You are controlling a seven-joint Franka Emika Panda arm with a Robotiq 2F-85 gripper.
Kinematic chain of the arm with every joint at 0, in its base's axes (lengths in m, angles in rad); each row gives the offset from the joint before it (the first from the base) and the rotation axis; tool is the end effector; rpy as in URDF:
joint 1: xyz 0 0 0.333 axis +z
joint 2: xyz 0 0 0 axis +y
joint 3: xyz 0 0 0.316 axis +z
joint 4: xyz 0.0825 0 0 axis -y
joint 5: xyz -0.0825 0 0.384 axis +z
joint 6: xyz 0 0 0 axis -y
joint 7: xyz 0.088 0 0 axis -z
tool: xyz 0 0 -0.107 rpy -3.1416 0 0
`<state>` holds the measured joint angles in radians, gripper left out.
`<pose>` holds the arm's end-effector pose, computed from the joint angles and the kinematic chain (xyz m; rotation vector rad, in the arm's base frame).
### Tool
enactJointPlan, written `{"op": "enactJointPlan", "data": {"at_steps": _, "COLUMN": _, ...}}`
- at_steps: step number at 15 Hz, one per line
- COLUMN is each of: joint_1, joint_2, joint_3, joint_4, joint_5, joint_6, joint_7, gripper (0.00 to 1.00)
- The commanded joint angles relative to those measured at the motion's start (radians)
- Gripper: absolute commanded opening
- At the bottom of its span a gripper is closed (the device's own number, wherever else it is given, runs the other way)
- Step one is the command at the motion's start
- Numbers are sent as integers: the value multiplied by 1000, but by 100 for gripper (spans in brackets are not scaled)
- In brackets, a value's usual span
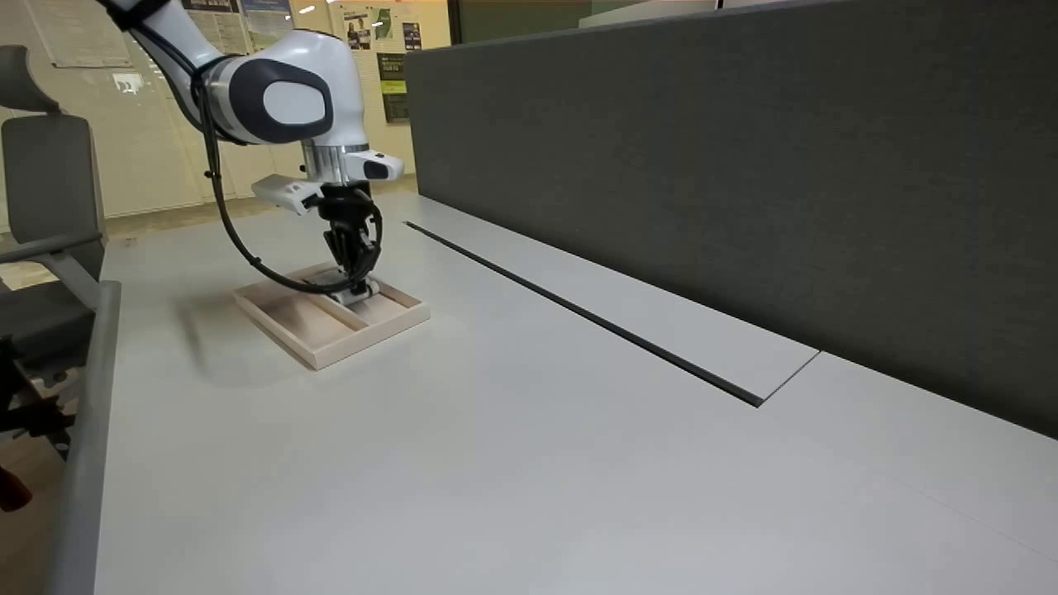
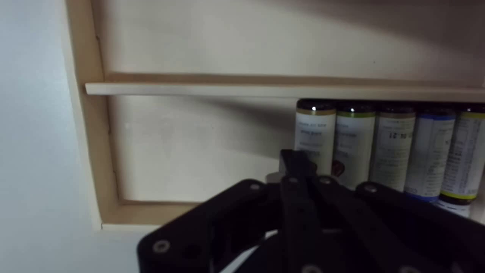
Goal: Move the bottle from the lower compartment to the upper compartment of the tray
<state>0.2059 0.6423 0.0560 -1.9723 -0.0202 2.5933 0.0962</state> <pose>0.5850 0.1570 0.1379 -3.1105 -0.2685 0.0374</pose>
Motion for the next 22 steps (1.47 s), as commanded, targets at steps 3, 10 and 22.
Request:
{"op": "enactJointPlan", "data": {"at_steps": 3, "joint_1": 6, "joint_2": -138, "joint_3": -13, "joint_4": -68, "joint_5": -22, "joint_6": -10, "joint_7": 24, "gripper": 0}}
{"op": "enactJointPlan", "data": {"at_steps": 10, "joint_1": 4, "joint_2": -393, "joint_3": -5, "joint_4": -145, "joint_5": -101, "joint_6": -268, "joint_7": 27, "gripper": 54}}
{"op": "enactJointPlan", "data": {"at_steps": 22, "joint_1": -33, "joint_2": -541, "joint_3": 22, "joint_4": -214, "joint_5": -104, "joint_6": -302, "joint_7": 3, "gripper": 99}}
